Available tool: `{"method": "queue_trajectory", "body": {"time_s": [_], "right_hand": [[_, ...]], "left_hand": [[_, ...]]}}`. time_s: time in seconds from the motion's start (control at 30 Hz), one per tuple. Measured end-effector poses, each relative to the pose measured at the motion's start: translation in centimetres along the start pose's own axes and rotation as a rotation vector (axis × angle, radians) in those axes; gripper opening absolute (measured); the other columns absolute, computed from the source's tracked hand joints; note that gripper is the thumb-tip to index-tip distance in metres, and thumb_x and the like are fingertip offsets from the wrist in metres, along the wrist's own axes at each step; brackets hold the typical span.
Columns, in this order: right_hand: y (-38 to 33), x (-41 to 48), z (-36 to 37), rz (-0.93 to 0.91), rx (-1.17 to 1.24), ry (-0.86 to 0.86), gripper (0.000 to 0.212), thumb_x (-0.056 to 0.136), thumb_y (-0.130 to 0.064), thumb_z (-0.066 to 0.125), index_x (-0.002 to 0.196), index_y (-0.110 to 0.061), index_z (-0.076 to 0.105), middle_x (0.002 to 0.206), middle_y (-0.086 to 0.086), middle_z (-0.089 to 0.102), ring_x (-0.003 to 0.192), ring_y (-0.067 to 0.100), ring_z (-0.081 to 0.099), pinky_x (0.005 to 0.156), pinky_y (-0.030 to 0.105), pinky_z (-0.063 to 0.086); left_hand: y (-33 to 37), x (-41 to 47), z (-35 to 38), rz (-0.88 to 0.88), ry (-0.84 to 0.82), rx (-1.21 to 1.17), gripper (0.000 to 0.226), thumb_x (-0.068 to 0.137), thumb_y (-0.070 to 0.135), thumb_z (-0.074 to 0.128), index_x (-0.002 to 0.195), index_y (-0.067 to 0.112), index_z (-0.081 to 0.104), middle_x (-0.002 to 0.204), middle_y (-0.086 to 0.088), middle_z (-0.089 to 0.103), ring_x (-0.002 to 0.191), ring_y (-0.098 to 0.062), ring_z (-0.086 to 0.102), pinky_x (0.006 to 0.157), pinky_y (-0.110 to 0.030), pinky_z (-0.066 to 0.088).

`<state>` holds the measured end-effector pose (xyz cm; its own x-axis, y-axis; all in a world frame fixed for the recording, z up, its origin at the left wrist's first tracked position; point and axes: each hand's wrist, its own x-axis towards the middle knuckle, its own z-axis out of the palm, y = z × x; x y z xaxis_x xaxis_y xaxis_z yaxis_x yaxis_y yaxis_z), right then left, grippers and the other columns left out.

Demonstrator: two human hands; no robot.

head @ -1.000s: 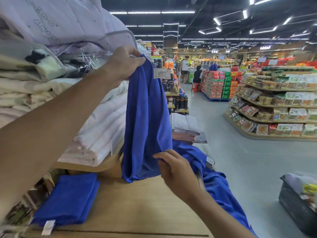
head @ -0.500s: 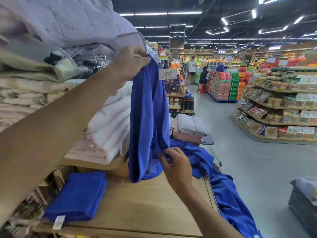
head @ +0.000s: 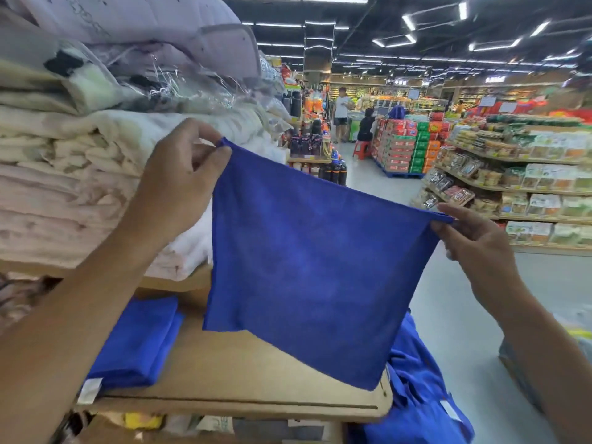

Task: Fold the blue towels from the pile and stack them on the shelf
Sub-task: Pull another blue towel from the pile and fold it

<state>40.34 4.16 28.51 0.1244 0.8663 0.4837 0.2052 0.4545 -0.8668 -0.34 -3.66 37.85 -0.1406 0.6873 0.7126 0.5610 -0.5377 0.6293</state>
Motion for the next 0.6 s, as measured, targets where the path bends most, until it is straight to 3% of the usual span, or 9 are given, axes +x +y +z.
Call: {"method": "queue_trajectory", "body": {"time_s": [0.1, 0.17, 0.23, 0.37, 0.5, 0.6], "right_hand": [[-0.2, -1.4, -1.6, 0.082, -0.048, -0.113, 0.010, 0.087, -0.035, 0.078, 0.096, -0.029, 0.079, 0.065, -0.011, 0.059, 0.058, 0.005, 0.048, 0.054, 0.016, 0.045], [-0.1, -2.8, -2.3, 0.155, 0.018, -0.191, 0.024, 0.078, -0.044, 0.080, 0.089, -0.023, 0.077, 0.068, -0.004, 0.057, 0.061, 0.006, 0.049, 0.054, 0.015, 0.045], [0.3, -4.3, -2.7, 0.232, 0.076, -0.255, 0.031, 0.068, -0.046, 0.082, 0.084, -0.020, 0.077, 0.072, 0.002, 0.059, 0.062, 0.008, 0.052, 0.055, 0.015, 0.046], [2.0, -7.1, -3.4, 0.319, 0.172, -0.391, 0.022, 0.073, -0.028, 0.078, 0.087, -0.012, 0.078, 0.083, 0.016, 0.057, 0.072, 0.020, 0.050, 0.060, 0.019, 0.048], [3.3, -8.9, -2.4, 0.394, 0.153, -0.456, 0.019, 0.077, -0.020, 0.073, 0.091, -0.007, 0.078, 0.077, 0.013, 0.058, 0.066, 0.018, 0.048, 0.057, 0.018, 0.046], [5.2, -9.2, 0.3, 0.447, 0.076, -0.483, 0.018, 0.078, -0.021, 0.073, 0.088, -0.007, 0.077, 0.064, 0.004, 0.053, 0.056, 0.012, 0.045, 0.052, 0.017, 0.042]], "left_hand": [[-1.4, -3.6, -0.4, -0.015, 0.049, -0.100, 0.005, 0.089, 0.045, 0.060, 0.094, 0.044, 0.061, 0.082, -0.010, 0.072, 0.079, -0.041, 0.066, 0.078, -0.063, 0.057], [-2.8, -6.0, -0.6, -0.023, 0.081, -0.174, 0.007, 0.092, 0.040, 0.063, 0.096, 0.045, 0.063, 0.081, 0.005, 0.075, 0.075, -0.015, 0.070, 0.074, -0.043, 0.063], [-4.2, -8.4, -1.1, -0.034, 0.091, -0.223, 0.009, 0.095, 0.037, 0.065, 0.101, 0.043, 0.064, 0.084, 0.014, 0.075, 0.074, 0.000, 0.070, 0.063, -0.023, 0.060], [-7.6, -12.7, -3.4, -0.175, 0.059, -0.291, 0.022, 0.092, 0.044, 0.071, 0.110, 0.033, 0.067, 0.095, 0.009, 0.077, 0.078, -0.003, 0.071, 0.061, -0.018, 0.058], [-10.9, -15.7, -5.1, -0.365, -0.033, -0.334, 0.036, 0.085, 0.050, 0.077, 0.112, 0.026, 0.072, 0.100, 0.002, 0.078, 0.088, -0.009, 0.074, 0.072, -0.026, 0.061], [-13.3, -16.9, -4.1, -0.488, -0.090, -0.300, 0.012, 0.091, 0.037, 0.073, 0.102, 0.035, 0.076, 0.090, 0.008, 0.078, 0.081, -0.001, 0.073, 0.068, -0.018, 0.059]]}}
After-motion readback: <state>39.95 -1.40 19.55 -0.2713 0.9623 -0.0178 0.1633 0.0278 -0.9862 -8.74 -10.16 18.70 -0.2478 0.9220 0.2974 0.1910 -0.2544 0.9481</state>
